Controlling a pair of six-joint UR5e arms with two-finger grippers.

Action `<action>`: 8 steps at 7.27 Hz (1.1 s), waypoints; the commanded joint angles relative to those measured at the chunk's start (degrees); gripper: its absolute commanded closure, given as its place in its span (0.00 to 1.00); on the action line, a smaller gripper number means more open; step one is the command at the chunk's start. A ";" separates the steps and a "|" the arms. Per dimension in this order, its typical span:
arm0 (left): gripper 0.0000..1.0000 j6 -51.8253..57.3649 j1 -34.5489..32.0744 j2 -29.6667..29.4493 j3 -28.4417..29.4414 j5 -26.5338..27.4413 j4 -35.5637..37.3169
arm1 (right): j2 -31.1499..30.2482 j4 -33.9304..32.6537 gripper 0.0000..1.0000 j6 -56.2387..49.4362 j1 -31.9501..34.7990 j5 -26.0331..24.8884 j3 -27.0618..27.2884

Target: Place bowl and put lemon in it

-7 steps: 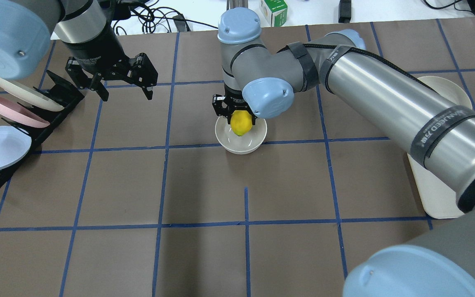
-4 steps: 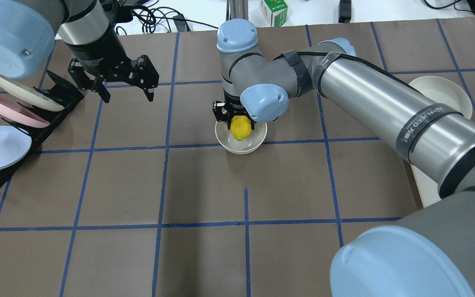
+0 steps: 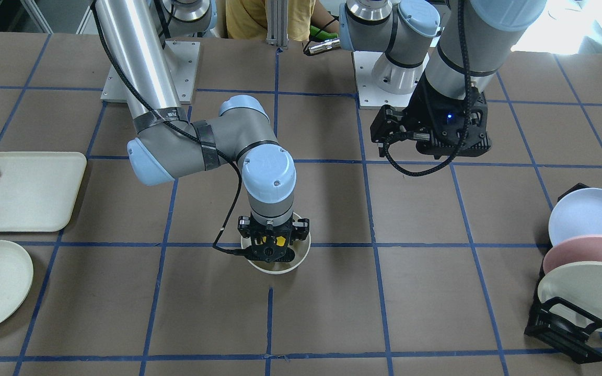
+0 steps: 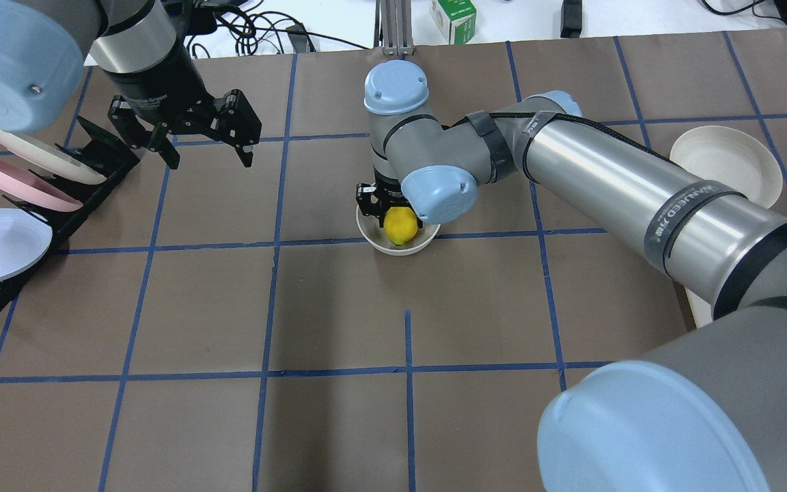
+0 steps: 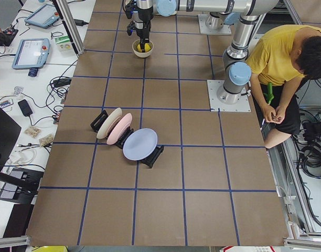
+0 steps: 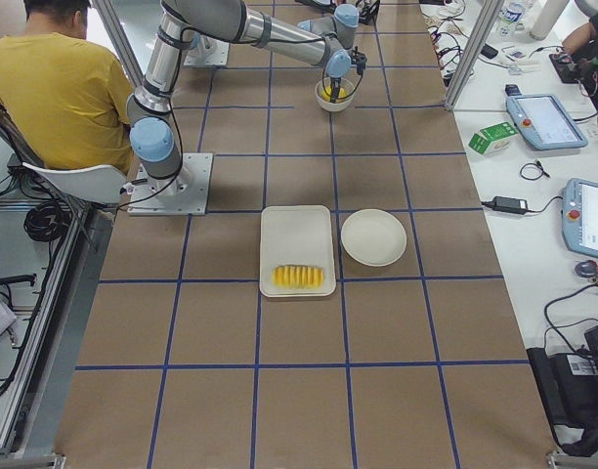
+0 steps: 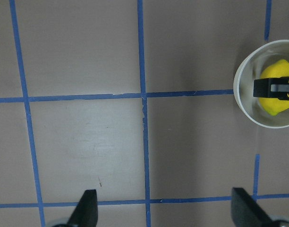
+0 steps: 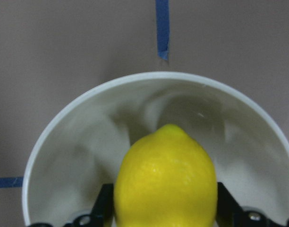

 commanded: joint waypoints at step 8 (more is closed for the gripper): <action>0.00 0.54 0.17 0.03 0.08 -0.07 0.00 | -21.34 18.27 0.00 -13.92 -15.04 -4.13 0.74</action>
